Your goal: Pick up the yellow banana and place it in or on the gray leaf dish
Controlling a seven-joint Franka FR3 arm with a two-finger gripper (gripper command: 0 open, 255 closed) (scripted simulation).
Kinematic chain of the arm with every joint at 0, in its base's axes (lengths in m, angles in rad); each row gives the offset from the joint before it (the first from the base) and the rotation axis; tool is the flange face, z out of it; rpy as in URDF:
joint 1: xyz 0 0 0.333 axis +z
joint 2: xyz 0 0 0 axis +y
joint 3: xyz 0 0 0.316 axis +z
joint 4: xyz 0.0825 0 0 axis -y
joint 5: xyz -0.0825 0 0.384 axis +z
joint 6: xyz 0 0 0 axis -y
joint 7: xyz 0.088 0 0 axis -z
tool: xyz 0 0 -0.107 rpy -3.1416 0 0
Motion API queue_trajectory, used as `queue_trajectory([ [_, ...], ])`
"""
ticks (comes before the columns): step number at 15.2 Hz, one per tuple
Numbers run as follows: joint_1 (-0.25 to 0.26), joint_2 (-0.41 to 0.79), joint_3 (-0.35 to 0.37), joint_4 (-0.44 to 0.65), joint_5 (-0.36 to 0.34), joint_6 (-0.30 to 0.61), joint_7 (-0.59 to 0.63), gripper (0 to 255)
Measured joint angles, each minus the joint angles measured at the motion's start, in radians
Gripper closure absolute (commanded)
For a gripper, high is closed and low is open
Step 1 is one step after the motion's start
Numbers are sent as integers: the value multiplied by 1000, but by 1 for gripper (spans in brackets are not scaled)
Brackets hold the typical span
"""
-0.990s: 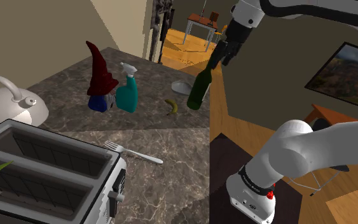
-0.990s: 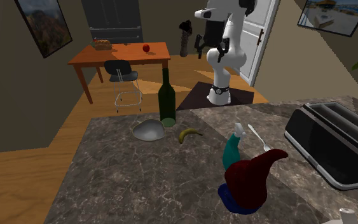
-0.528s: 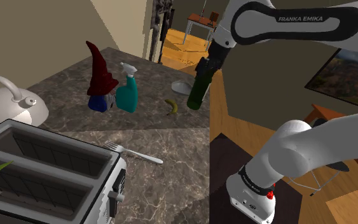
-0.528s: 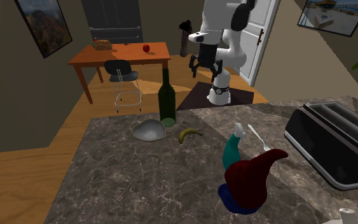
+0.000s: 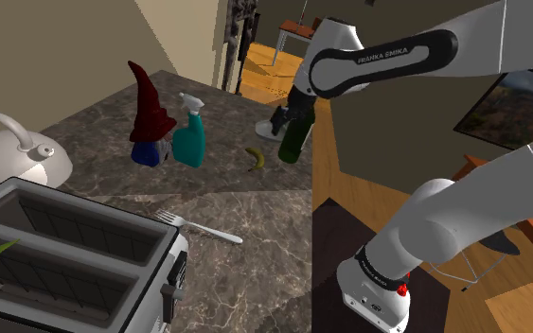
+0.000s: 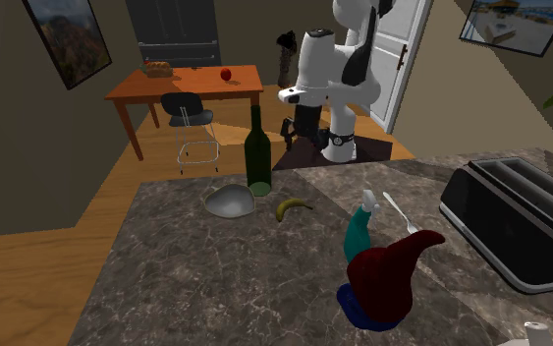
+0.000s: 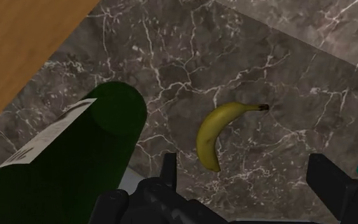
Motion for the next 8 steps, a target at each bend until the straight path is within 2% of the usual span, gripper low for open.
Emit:
queue_trajectory([
  [8, -7, 324, -15, 56, 23, 283, 18, 0],
])
